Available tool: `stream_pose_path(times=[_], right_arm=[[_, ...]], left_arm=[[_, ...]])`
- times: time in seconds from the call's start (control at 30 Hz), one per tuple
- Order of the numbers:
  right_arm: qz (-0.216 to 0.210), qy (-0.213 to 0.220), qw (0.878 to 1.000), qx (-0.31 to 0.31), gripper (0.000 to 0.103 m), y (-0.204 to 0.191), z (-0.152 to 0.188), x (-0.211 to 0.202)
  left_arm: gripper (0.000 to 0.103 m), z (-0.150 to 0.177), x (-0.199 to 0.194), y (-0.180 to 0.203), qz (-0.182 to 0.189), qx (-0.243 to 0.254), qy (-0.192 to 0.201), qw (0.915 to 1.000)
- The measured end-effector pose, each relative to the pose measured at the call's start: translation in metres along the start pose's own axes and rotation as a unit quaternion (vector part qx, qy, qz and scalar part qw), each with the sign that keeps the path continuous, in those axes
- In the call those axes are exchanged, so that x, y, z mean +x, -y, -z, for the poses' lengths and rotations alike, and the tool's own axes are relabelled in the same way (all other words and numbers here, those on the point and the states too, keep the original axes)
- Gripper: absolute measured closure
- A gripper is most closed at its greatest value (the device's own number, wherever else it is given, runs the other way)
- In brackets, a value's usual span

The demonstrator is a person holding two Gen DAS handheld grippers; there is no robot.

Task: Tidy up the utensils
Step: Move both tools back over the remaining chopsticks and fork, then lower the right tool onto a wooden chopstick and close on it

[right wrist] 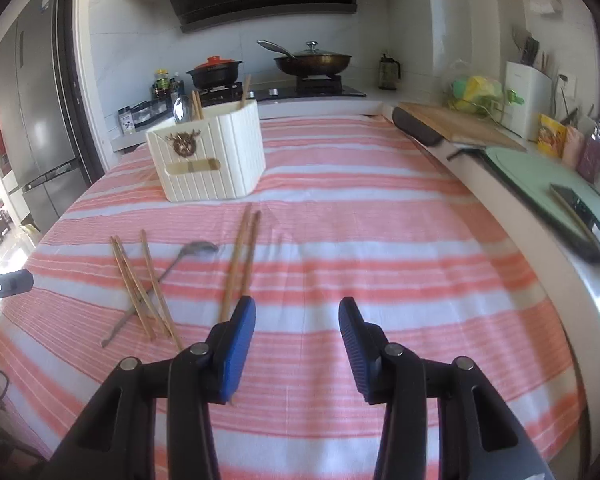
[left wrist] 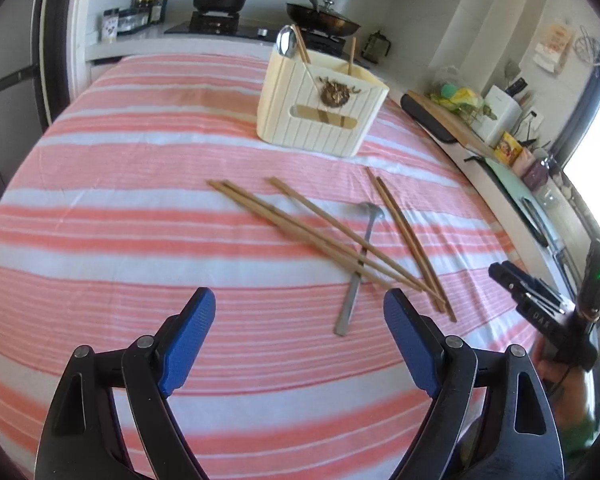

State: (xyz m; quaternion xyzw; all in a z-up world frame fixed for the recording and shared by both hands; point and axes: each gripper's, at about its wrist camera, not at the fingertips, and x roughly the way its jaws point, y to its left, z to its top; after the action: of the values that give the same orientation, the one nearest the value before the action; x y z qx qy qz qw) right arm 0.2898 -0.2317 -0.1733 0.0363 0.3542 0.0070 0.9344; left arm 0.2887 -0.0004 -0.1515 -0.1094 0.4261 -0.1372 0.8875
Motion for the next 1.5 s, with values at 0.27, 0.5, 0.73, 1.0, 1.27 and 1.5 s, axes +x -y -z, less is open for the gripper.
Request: stream_pose_path(times=[0.27,0.5,0.73,1.0,1.27,1.5], right_arm=[[0.012,-0.010,1.000,0.013,0.059,0.013,0.023,0.005],[0.000,-0.003,1.000,0.021,0.059,0.011,0.027,0.004],[-0.009,-0.013,0.999,0.028,0.059,0.010,0.034,0.006],[-0.014,-0.025,0.999,0.018,0.059,-0.001,0.039,0.013],[-0.018,-0.026,0.999,0.029,0.059,0.001,0.038,0.015],[-0.014,-0.011,0.999,0.042,0.059,0.014,0.034,0.006]], left_arm=[[0.016,0.022,0.009,0.006,-0.022,-0.015,-0.014,0.9995],[0.016,0.029,0.009,0.005,-0.037,-0.023,-0.017,0.9989],[0.016,0.041,0.017,0.001,-0.043,-0.034,-0.030,0.9981],[0.016,0.022,0.029,0.007,-0.029,-0.035,-0.030,0.9985],[0.015,-0.021,0.080,0.013,-0.089,-0.063,-0.036,0.9934],[0.014,-0.020,0.106,0.030,-0.151,-0.048,-0.045,0.9864]])
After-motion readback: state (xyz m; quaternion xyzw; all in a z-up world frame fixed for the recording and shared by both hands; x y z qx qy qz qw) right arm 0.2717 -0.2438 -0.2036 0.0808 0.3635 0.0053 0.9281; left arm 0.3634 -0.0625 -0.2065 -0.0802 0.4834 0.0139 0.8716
